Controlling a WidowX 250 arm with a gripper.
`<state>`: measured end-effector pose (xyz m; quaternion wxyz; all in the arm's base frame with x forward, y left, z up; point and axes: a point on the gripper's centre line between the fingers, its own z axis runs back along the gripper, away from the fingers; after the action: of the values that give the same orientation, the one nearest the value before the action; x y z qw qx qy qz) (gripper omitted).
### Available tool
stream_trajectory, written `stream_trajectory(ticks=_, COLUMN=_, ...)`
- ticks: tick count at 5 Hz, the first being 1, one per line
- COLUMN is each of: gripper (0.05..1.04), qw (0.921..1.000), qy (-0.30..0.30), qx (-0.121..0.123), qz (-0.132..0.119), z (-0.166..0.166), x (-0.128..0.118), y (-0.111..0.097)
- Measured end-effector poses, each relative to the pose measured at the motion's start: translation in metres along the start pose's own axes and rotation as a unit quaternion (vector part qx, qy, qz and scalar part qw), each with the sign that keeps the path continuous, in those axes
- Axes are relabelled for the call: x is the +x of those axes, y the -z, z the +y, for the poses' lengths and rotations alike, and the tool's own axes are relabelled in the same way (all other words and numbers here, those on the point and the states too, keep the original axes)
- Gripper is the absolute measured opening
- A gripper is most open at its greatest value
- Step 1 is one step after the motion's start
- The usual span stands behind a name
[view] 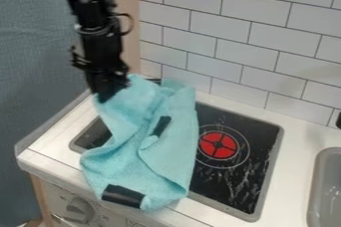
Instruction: Unfold the cloth from right to left
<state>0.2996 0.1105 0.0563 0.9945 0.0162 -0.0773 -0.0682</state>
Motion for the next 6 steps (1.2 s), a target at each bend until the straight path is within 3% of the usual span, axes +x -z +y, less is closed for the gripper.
stream_trajectory(ticks=1, gripper=0.051, qw=1.0000, qy=-0.001, qx=0.002, qz=-0.007, z=0.029, x=-0.013, y=0.008)
stream_trajectory(ticks=3, gripper=0.051, qw=0.9983, qy=0.000, qx=0.058, qz=0.008, z=0.064, x=-0.027, y=0.025)
stream_trajectory(ticks=4, gripper=0.074, qw=0.9968, qy=0.005, qx=0.074, qz=0.029, z=0.071, x=-0.033, y=0.032)
stream_trajectory(ticks=5, gripper=0.229, qw=0.9954, qy=-0.001, qx=0.088, qz=0.038, z=0.076, x=-0.033, y=0.029)
stream_trajectory(ticks=6, gripper=0.482, qw=0.9946, qy=-0.002, qx=0.094, qz=0.043, z=0.076, x=-0.031, y=0.026)
